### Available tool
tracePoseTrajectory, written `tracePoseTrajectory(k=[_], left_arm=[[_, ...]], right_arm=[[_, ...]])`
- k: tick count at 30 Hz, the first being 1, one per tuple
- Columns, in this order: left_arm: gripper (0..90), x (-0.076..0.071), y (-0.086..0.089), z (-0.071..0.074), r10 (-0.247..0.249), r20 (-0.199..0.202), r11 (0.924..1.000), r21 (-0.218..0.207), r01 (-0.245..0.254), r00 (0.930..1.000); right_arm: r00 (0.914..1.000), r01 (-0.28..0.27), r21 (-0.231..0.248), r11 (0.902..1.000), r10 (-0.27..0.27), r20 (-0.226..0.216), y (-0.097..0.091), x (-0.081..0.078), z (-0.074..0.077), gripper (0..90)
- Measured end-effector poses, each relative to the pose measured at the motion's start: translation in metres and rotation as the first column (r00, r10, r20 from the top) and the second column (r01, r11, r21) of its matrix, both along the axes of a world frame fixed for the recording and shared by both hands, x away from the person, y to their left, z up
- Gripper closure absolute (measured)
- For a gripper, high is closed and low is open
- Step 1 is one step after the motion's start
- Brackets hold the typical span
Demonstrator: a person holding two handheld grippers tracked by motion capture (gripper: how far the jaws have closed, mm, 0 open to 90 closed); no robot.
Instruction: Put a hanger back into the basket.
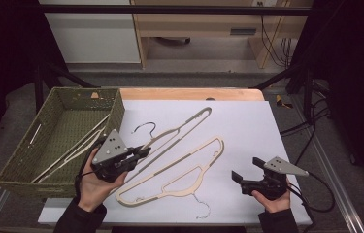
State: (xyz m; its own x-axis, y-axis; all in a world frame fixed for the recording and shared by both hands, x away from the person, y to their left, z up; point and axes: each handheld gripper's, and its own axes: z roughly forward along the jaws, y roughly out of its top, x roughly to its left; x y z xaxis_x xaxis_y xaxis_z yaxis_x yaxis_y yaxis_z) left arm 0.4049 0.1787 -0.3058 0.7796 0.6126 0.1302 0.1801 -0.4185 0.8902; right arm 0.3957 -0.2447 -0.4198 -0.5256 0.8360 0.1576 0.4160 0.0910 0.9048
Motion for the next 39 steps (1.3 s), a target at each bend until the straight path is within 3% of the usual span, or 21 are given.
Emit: tracePoseTrajectory(k=[11, 12, 17, 23, 39], left_arm=[[85.8, 0.018, 0.036, 0.047, 0.005, 0.018, 1.0, -0.007, -0.005, 0.9998], [85.8, 0.02, 0.041, 0.051, 0.004, 0.018, 1.0, -0.005, -0.004, 0.9998], [85.8, 0.029, 0.064, 0.062, 0.031, 0.032, 0.9995, -0.009, -0.031, 0.999], [85.8, 0.041, 0.095, 0.066, 0.064, 0.036, 0.9976, -0.028, -0.063, 0.9973], [85.8, 0.066, 0.163, 0.055, 0.159, 0.011, 0.9869, 0.028, -0.159, 0.9872]], right_arm=[[1.0, 0.002, -0.006, 1.0, -0.002, 0.003, -0.001, 0.001, -0.001, 4.8], [1.0, 0.007, 0.013, 0.9999, -0.007, -0.007, 0.0, 0.0, 0.0, 4.7], [1.0, 0.001, 0.007, 1.0, -0.001, -0.003, -0.001, 0.001, -0.001, 4.5], [1.0, 0.005, 0.002, 1.0, -0.005, 0.0, -0.002, 0.001, -0.001, 4.5], [1.0, 0.002, -0.019, 0.9998, -0.002, -0.003, -0.002, 0.002, -0.002, 4.5]])
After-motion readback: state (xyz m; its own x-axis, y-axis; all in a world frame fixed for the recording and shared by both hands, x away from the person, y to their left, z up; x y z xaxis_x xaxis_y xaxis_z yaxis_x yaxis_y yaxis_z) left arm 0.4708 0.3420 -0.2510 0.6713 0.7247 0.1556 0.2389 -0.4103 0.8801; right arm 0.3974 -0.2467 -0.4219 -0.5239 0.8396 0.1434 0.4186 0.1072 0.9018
